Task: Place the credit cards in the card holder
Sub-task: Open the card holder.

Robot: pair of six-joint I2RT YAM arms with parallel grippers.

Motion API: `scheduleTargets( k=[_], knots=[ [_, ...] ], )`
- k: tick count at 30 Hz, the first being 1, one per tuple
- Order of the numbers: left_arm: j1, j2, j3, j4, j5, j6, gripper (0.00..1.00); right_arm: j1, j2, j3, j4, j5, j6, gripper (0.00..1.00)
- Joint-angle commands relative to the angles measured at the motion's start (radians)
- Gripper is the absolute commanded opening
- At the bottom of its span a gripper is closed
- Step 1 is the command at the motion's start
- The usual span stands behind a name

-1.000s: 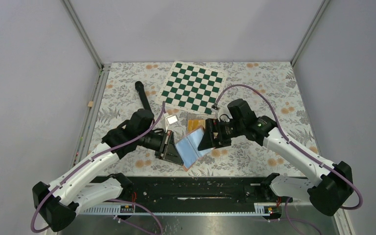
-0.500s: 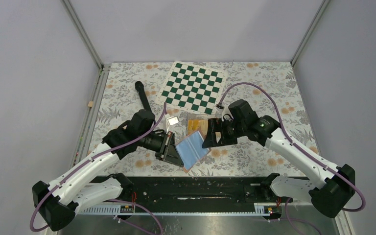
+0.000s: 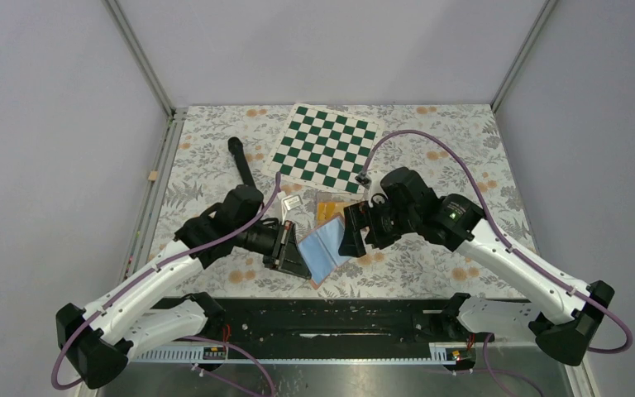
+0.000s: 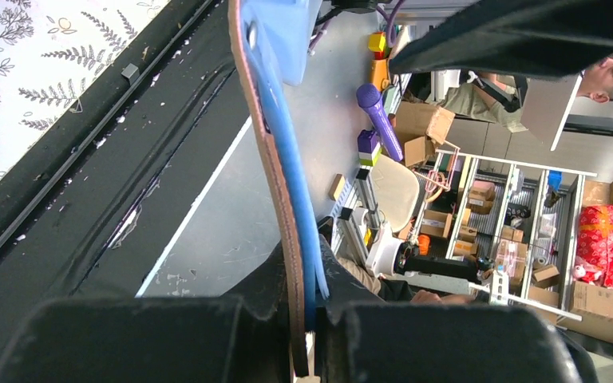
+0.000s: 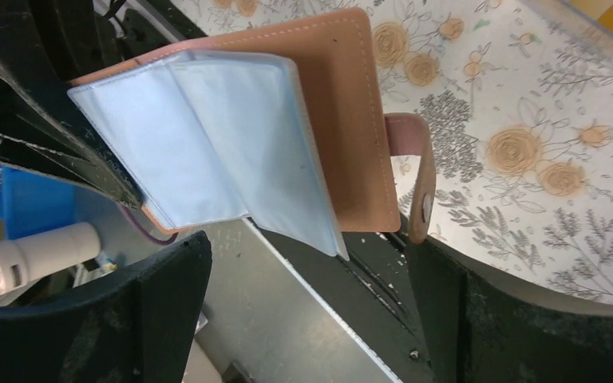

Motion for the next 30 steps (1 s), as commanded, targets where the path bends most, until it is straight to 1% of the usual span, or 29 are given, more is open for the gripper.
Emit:
scheduleTargets(
  k=[1, 6, 12, 16, 19, 25, 30],
  knots=[
    [-0.005, 0.014, 0.020, 0.044, -0.026, -0.014, 0.00, 0.047, 0.028, 0.079, -0.101, 0.150, -0.050, 0.97],
    [-0.006, 0.013, 0.023, 0.043, -0.028, -0.019, 0.00, 0.090, 0.053, 0.099, -0.110, 0.198, -0.051, 0.99],
    [-0.010, 0.020, 0.022, 0.043, -0.037, -0.022, 0.00, 0.185, 0.126, 0.166, -0.150, 0.346, -0.025, 0.99],
    [-0.013, 0.022, 0.020, 0.044, -0.040, -0.021, 0.00, 0.226, 0.160, 0.186, -0.152, 0.399, -0.008, 0.99],
    [-0.015, 0.025, 0.022, 0.043, -0.037, -0.019, 0.00, 0.243, 0.186, 0.195, -0.159, 0.433, 0.001, 0.99],
    [-0.022, 0.017, 0.020, 0.043, -0.030, -0.016, 0.00, 0.248, 0.225, 0.216, -0.209, 0.560, 0.018, 0.99],
    [-0.029, 0.008, 0.010, 0.052, -0.025, -0.021, 0.00, 0.244, 0.233, 0.207, -0.214, 0.589, 0.021, 0.99]
  ],
)
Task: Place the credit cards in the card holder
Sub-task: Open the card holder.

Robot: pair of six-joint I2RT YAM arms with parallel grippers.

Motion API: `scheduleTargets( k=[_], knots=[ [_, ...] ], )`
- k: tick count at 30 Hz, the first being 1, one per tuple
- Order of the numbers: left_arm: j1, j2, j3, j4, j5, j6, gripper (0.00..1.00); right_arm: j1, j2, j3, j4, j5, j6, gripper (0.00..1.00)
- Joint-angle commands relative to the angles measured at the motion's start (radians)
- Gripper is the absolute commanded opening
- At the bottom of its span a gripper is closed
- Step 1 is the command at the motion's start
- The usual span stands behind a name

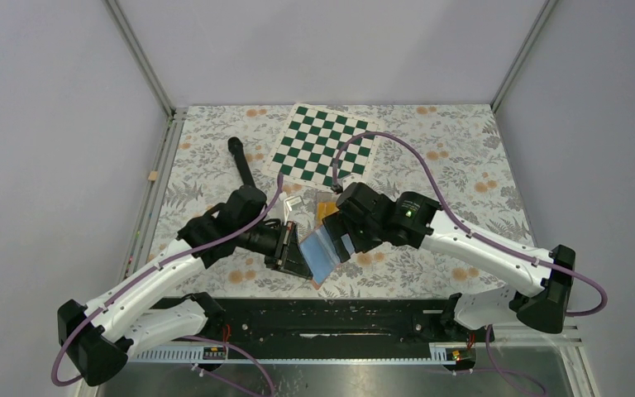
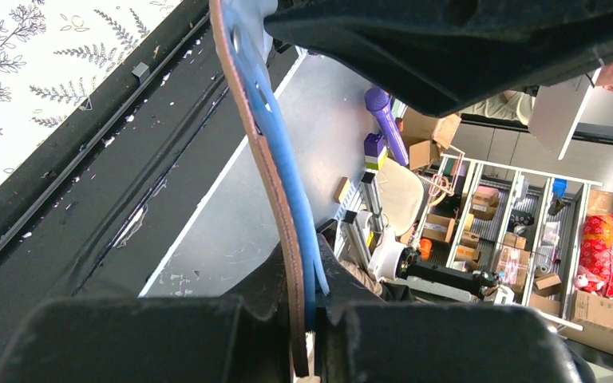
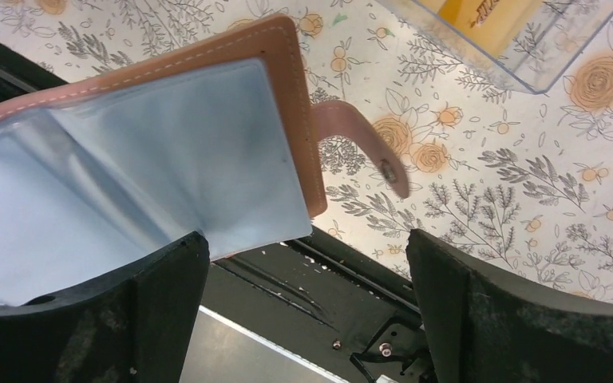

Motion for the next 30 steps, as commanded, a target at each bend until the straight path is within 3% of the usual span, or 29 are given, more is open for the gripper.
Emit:
scheduleTargets(
  k=[1, 6, 17, 30],
  knots=[
    [-0.012, -0.016, 0.008, 0.059, 0.015, -0.009, 0.00, 0.000, 0.008, 0.032, -0.031, 0.084, 0.016, 1.00],
    [-0.018, -0.023, 0.006, 0.070, 0.022, -0.011, 0.00, -0.053, -0.030, -0.037, 0.039, -0.036, 0.016, 1.00],
    [-0.031, -0.029, 0.009, 0.070, 0.044, 0.010, 0.00, -0.273, -0.184, -0.323, 0.345, -0.544, 0.042, 0.99],
    [-0.046, -0.061, -0.004, 0.100, 0.071, -0.003, 0.00, -0.355, -0.223, -0.474, 0.610, -0.835, 0.087, 1.00]
  ],
)
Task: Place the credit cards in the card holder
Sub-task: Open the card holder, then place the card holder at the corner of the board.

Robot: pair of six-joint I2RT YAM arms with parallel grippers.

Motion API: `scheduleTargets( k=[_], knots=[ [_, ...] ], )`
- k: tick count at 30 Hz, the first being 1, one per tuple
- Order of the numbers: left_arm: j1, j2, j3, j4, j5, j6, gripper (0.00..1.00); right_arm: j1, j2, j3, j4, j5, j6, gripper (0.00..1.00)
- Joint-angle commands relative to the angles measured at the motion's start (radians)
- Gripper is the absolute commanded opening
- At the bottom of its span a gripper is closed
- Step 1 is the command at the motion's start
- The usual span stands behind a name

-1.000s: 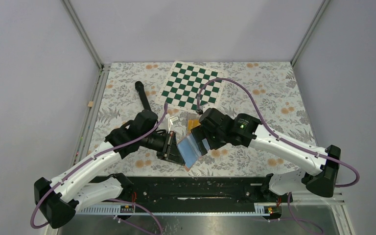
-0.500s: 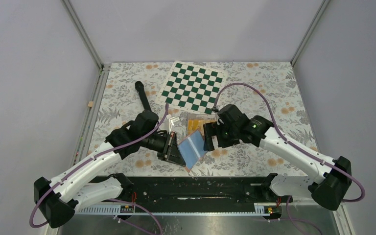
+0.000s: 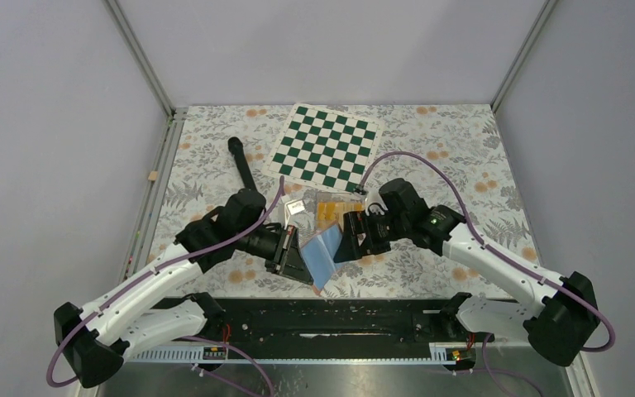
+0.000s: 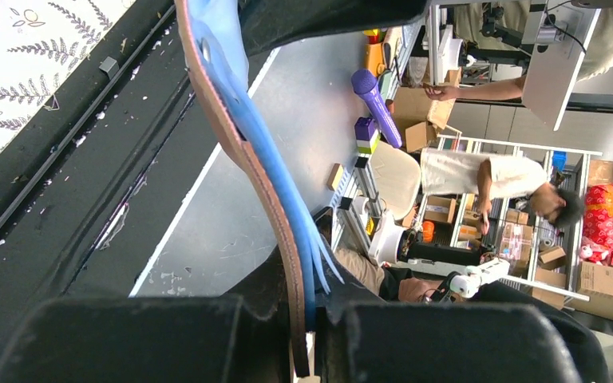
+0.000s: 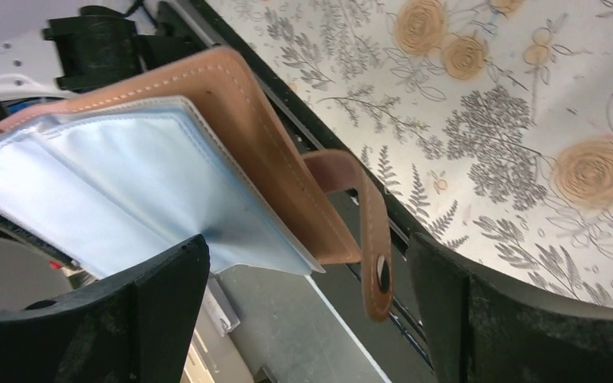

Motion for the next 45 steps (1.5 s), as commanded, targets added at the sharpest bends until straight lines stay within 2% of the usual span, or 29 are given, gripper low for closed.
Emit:
scheduleTargets(
  k=[1, 3, 7, 10, 14, 19, 22, 23, 25, 27, 29, 30, 33, 37, 41, 45],
  knots=[
    [-0.010, -0.033, 0.007, 0.069, 0.047, 0.005, 0.00, -0.043, -0.034, -0.050, 0.168, -0.161, 0.041, 0.99],
    [-0.010, -0.038, 0.006, 0.074, 0.052, 0.004, 0.00, -0.064, -0.041, -0.078, 0.225, -0.222, 0.061, 0.99],
    [-0.012, -0.044, 0.001, 0.086, 0.056, -0.002, 0.00, -0.086, -0.052, -0.115, 0.314, -0.315, 0.099, 0.90],
    [-0.013, -0.047, -0.005, 0.088, 0.054, -0.005, 0.00, -0.091, -0.049, -0.128, 0.365, -0.371, 0.131, 0.75],
    [-0.012, -0.060, -0.019, 0.089, 0.049, -0.008, 0.00, -0.093, -0.053, -0.141, 0.429, -0.421, 0.174, 0.45],
    [-0.013, -0.076, -0.049, 0.081, 0.028, -0.005, 0.00, -0.101, -0.095, -0.151, 0.423, -0.422, 0.188, 0.14],
    [-0.013, -0.079, -0.064, 0.059, 0.003, 0.012, 0.00, -0.107, -0.122, -0.155, 0.394, -0.416, 0.183, 0.01],
    [-0.013, -0.079, -0.067, 0.045, -0.010, 0.022, 0.00, -0.107, -0.129, -0.157, 0.382, -0.413, 0.181, 0.00],
    [-0.012, -0.074, -0.063, -0.001, -0.060, 0.054, 0.09, -0.108, -0.144, -0.166, 0.365, -0.400, 0.182, 0.00],
    [-0.009, -0.063, -0.041, -0.079, -0.165, 0.091, 0.31, -0.108, -0.151, -0.182, 0.341, -0.369, 0.186, 0.00],
    [-0.005, -0.047, -0.005, -0.175, -0.332, 0.113, 0.57, -0.108, -0.155, -0.209, 0.346, -0.342, 0.203, 0.00],
    [-0.005, -0.039, 0.012, -0.211, -0.419, 0.109, 0.66, -0.108, -0.156, -0.227, 0.347, -0.320, 0.215, 0.00],
    [-0.006, -0.005, 0.046, -0.265, -0.576, 0.076, 0.79, -0.108, -0.156, -0.281, 0.350, -0.241, 0.240, 0.00],
    [-0.007, 0.041, 0.055, -0.235, -0.621, 0.031, 0.80, -0.108, -0.146, -0.376, 0.415, -0.125, 0.317, 0.00],
    [-0.010, 0.085, 0.041, -0.139, -0.580, 0.010, 0.79, -0.108, -0.116, -0.447, 0.499, -0.025, 0.402, 0.00],
    [-0.020, 0.124, 0.052, -0.112, -0.561, 0.013, 0.77, -0.109, -0.101, -0.486, 0.502, 0.053, 0.447, 0.00]
  ],
)
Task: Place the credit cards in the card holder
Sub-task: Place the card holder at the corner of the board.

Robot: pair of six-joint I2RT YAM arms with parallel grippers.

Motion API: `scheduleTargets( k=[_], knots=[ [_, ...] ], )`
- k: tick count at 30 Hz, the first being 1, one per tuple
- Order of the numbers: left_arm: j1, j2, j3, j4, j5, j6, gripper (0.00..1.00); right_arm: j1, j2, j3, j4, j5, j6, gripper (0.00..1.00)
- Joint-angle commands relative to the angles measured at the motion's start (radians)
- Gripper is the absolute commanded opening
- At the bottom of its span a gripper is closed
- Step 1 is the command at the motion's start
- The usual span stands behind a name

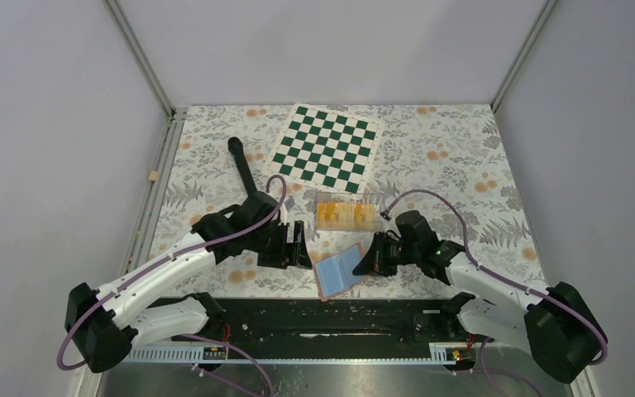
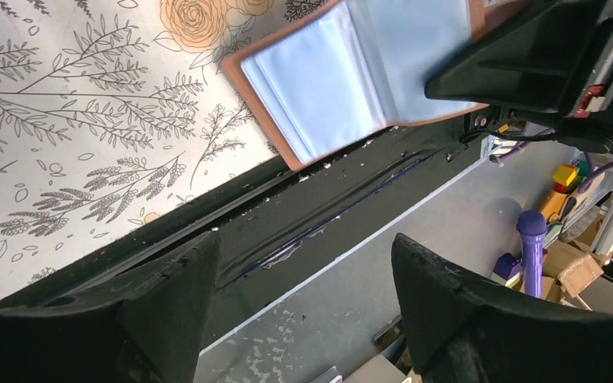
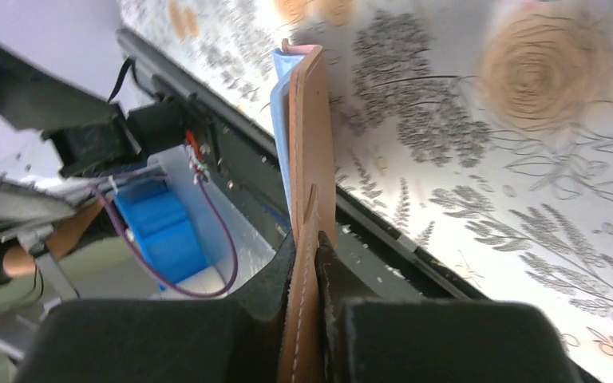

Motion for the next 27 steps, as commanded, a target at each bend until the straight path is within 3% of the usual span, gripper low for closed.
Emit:
scheduleTargets(
  k=[1, 5, 6, 7, 8, 15, 23, 27],
  knots=[
    [-0.012, 0.023, 0.037, 0.078, -0.011, -0.015, 0.77, -0.005, -0.001, -0.024, 0.064, 0.132, 0.085, 0.00],
    [-0.014, 0.008, 0.026, 0.096, -0.008, -0.014, 0.77, -0.005, -0.039, -0.025, -0.074, 0.204, 0.085, 0.00],
    [-0.014, 0.001, 0.022, 0.103, -0.008, -0.014, 0.77, -0.005, -0.051, -0.030, -0.087, 0.212, 0.086, 0.06],
    [-0.014, -0.003, 0.019, 0.105, -0.008, -0.014, 0.77, -0.005, -0.060, -0.030, -0.109, 0.226, 0.086, 0.24],
    [-0.013, -0.005, 0.018, 0.106, -0.009, -0.014, 0.77, -0.005, -0.067, -0.025, -0.134, 0.237, 0.083, 0.32],
    [-0.014, -0.001, 0.013, 0.102, -0.011, -0.020, 0.78, -0.005, -0.084, 0.035, -0.320, 0.300, 0.037, 0.79],
    [-0.013, 0.020, 0.018, 0.102, -0.009, -0.021, 0.78, -0.005, -0.125, 0.177, -0.589, 0.452, -0.113, 0.98],
    [-0.012, 0.047, 0.032, 0.102, -0.002, -0.018, 0.78, -0.017, -0.103, 0.258, -0.641, 0.513, -0.184, 0.99]
  ],
)
